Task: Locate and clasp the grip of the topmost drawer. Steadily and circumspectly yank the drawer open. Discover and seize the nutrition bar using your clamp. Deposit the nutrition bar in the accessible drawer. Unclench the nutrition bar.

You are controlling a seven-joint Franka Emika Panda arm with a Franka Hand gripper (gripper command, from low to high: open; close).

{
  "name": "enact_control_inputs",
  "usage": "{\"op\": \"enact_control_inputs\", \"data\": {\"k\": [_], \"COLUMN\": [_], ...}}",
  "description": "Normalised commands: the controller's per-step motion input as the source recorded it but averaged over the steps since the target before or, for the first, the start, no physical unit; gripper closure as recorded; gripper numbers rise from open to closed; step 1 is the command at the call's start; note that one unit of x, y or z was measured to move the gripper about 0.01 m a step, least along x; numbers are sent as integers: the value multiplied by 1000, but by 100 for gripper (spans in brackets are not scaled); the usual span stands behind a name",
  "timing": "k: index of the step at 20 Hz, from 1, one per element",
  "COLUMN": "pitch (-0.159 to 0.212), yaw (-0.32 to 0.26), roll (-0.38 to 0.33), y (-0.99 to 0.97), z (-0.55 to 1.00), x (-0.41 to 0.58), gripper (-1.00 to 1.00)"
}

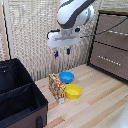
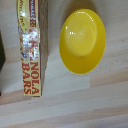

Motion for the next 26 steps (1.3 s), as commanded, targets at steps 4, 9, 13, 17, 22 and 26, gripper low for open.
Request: {"op": "enact_control_inputs", "data": {"k": [4,9,13,17,22,26], "pitch": [10,-14,-14,-18,-17,-14], "yaw": [184,180,175,165,156,148], "roll": [-273,-302,-293,-278,-280,-276], "y": [55,0,0,0,0,0], "z": [34,47,95,176,177,208], "x": [54,30,73,166,196,244], "gripper": [-100,-100,-100,-100,-100,-100]}}
